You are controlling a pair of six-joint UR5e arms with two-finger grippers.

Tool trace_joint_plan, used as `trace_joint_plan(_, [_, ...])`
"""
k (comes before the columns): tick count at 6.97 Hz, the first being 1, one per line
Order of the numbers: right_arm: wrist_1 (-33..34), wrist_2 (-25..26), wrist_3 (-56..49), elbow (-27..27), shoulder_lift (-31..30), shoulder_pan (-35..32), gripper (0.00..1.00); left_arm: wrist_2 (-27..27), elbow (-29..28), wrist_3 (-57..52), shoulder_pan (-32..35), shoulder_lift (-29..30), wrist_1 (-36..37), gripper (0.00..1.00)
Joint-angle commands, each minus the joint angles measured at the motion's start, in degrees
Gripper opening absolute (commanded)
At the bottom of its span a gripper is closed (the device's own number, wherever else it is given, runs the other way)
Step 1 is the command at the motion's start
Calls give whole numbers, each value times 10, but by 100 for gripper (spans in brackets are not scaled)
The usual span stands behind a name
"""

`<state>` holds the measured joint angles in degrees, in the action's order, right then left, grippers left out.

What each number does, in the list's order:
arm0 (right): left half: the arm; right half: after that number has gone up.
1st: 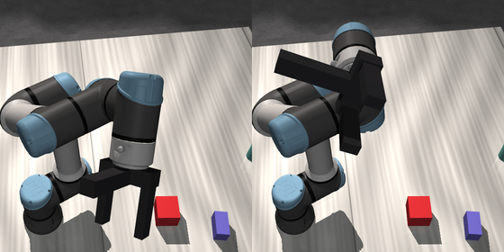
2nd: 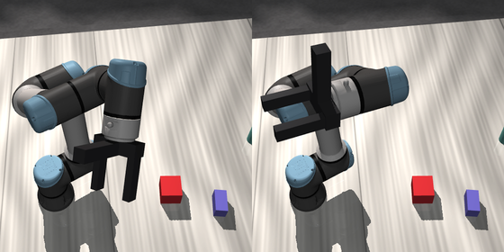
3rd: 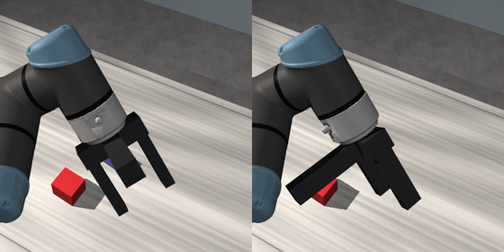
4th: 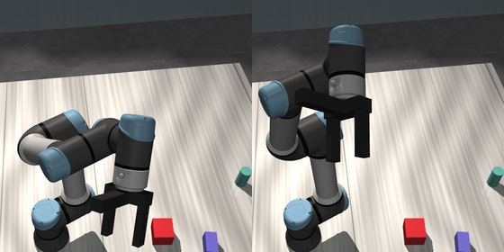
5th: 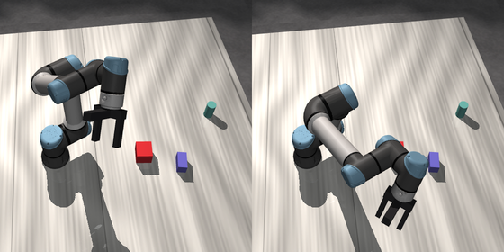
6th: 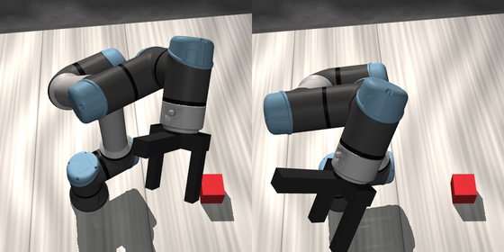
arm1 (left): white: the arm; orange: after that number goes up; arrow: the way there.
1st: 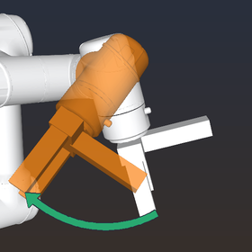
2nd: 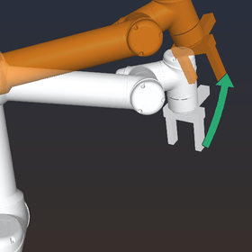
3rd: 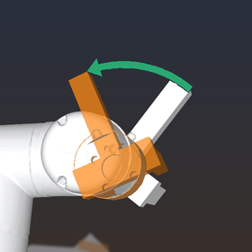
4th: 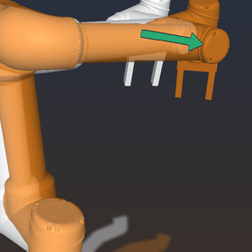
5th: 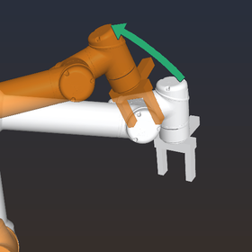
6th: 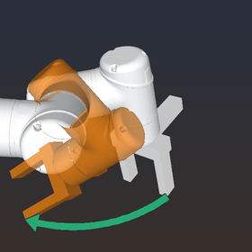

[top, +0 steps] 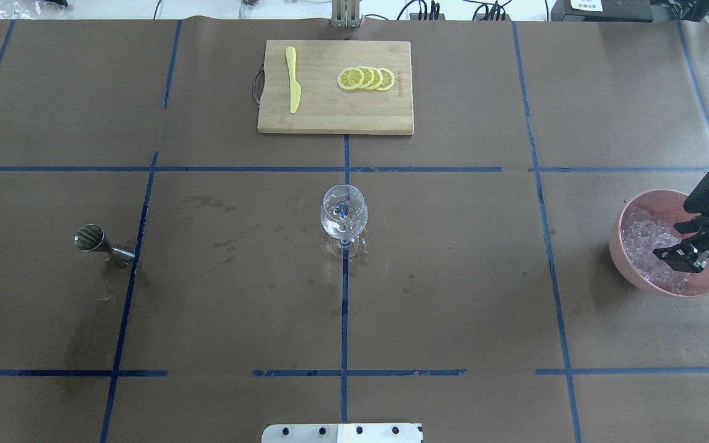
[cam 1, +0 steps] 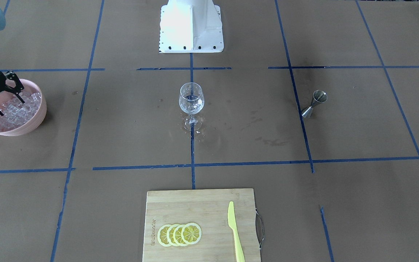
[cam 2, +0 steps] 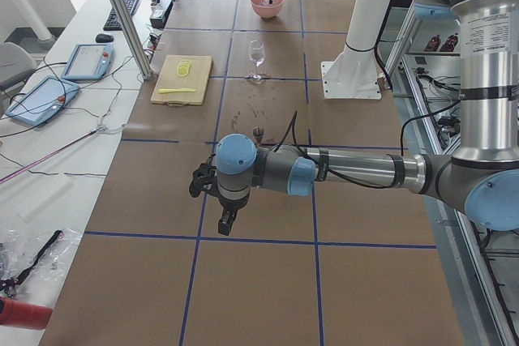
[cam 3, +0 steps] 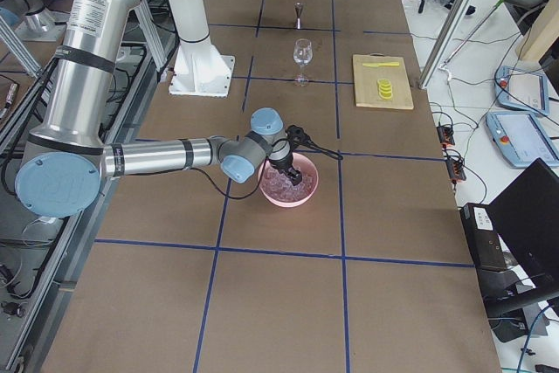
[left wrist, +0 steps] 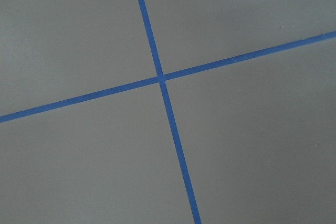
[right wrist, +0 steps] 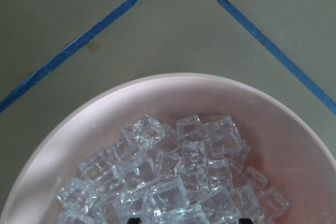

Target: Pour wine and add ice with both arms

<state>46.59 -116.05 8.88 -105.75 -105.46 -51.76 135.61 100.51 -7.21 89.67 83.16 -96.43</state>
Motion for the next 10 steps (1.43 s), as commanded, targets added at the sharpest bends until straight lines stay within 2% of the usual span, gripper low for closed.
trace_joint_plan(1, [0,2,0,6,1,-1,37,0,0,0,0,1,-1,100])
trace_joint_plan(2, [0,2,0,7,1,-1,10,0,0,0,0,1,-1,100])
trace_joint_plan(3, [0,-1,0,6,1,-4,0,0,0,0,0,1,-1,100])
trace_joint_plan(5, [0,-25,1,1,2,-32,0,0,0,0,0,1,-2,100])
trace_joint_plan(6, [2,-63,10,-6,9,-59,0,0,1,0,0,1,-2,100])
trace_joint_plan(7, [51,-94,11,-28,30,-90,0,0,2,0,0,1,-2,100])
trace_joint_plan(8, [153,-100,42,-93,49,-91,0,0,6,0,0,2,1,100])
trace_joint_plan(9, [251,-103,64,-135,94,-92,0,-1,6,-1,0,2,1,100])
trace_joint_plan(10, [306,-104,96,-148,143,-92,0,-1,5,-1,-2,1,3,100])
